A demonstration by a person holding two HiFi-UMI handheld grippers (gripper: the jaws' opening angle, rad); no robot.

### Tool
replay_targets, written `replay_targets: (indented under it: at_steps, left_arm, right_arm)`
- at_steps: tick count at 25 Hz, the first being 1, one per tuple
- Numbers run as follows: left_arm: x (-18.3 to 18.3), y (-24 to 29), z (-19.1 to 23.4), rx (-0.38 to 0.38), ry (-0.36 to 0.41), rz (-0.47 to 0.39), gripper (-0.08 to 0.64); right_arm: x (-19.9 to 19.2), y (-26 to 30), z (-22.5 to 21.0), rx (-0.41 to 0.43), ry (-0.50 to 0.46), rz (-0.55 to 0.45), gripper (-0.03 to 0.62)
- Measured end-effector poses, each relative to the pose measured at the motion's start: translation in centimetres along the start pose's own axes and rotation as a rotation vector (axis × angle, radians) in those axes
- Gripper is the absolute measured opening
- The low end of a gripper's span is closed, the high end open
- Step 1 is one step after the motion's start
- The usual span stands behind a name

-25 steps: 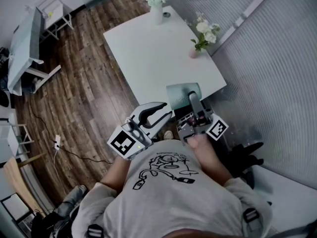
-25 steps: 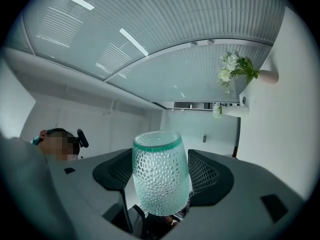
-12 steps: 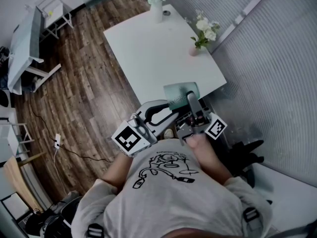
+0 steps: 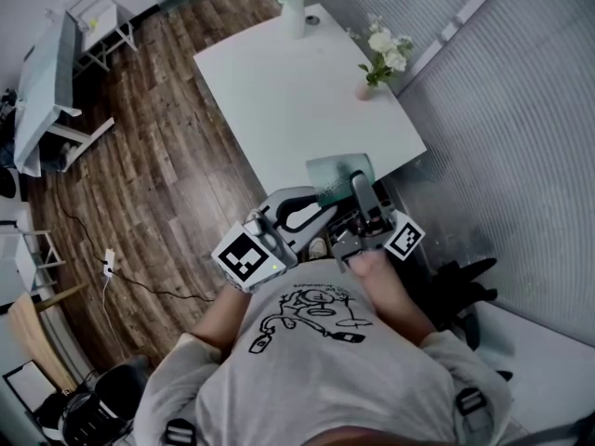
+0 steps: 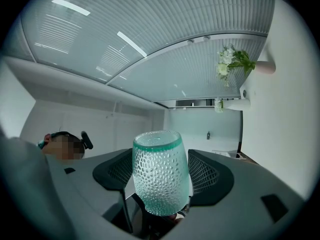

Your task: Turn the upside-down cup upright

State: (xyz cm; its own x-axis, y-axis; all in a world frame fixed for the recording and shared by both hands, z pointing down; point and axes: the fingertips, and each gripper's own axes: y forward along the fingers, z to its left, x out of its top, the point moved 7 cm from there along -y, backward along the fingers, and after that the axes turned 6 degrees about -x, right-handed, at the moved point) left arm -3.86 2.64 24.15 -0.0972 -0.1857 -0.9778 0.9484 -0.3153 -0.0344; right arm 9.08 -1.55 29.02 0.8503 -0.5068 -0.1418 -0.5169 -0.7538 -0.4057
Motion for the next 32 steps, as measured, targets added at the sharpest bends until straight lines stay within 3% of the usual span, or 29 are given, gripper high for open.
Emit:
replay_targets:
  at_steps: [16,32]
  left_arm:
    - [0.1,-0.2,-0.7,-0.066,-0.028,0.011,0.015]
    - [0.3,-0.5,-0.7,-0.052,-0.005,-0.001,0.014]
  right_arm:
    - [-0.7,-0.4,0.3,0.044,0.019,-0.014,0.339]
    - [0.6,-1.3,1.0,0.008,-0.101,0.002,0.339]
